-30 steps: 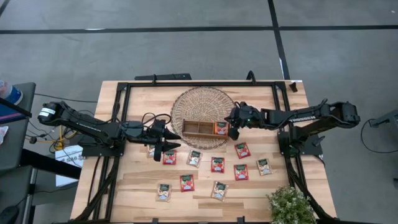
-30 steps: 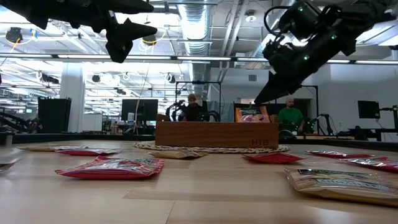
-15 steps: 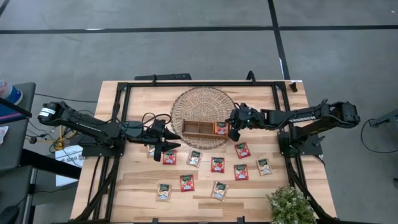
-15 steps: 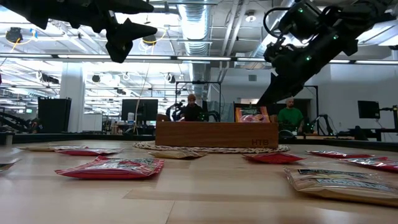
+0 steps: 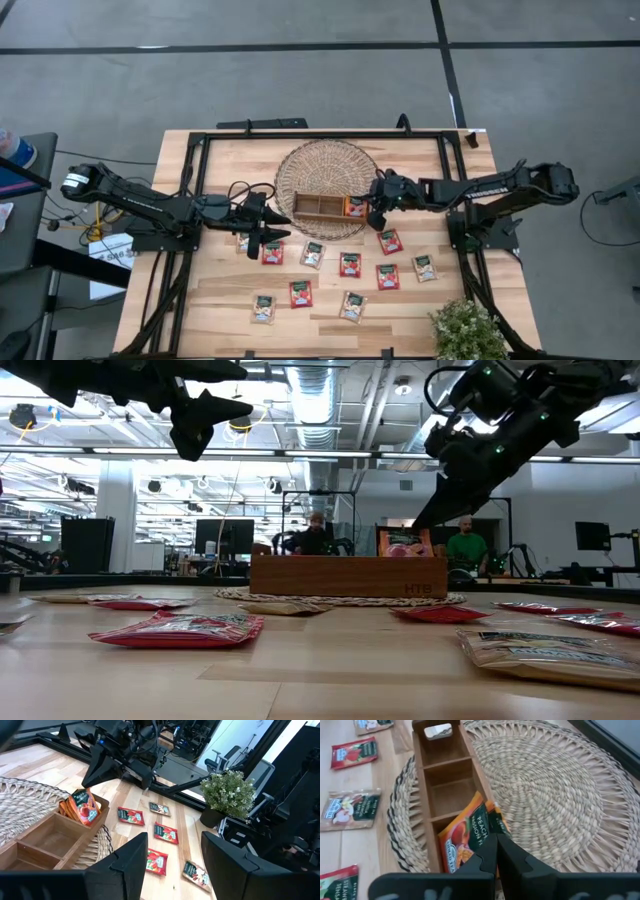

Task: Pick & Place Tea
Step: Put the orange tea bag into the right section of the wooden organizer

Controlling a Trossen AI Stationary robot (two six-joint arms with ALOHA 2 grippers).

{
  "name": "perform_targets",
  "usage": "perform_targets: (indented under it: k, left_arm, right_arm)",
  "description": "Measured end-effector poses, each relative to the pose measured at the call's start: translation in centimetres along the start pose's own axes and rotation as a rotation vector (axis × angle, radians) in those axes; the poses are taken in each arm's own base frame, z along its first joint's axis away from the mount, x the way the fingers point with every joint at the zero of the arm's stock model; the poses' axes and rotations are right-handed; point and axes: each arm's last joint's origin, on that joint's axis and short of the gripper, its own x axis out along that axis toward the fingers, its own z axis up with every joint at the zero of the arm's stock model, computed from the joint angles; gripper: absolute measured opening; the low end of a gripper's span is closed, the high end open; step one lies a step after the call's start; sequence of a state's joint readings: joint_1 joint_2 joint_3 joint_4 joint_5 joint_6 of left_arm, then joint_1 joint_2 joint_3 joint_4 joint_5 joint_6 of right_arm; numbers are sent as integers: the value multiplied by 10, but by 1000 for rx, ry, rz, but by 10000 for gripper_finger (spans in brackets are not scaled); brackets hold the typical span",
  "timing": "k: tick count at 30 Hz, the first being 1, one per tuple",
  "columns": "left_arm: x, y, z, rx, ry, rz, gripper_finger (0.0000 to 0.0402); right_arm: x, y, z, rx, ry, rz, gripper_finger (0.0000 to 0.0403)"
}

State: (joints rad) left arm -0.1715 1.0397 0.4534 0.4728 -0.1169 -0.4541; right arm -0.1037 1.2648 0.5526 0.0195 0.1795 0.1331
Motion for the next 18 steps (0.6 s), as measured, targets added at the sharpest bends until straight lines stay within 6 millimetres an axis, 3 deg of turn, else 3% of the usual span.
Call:
perform_targets:
  k: [18]
  left_arm:
    - [0,0,0,15,1,-8,177]
  right_arm:
    - [0,2,2,24,-20,9,1]
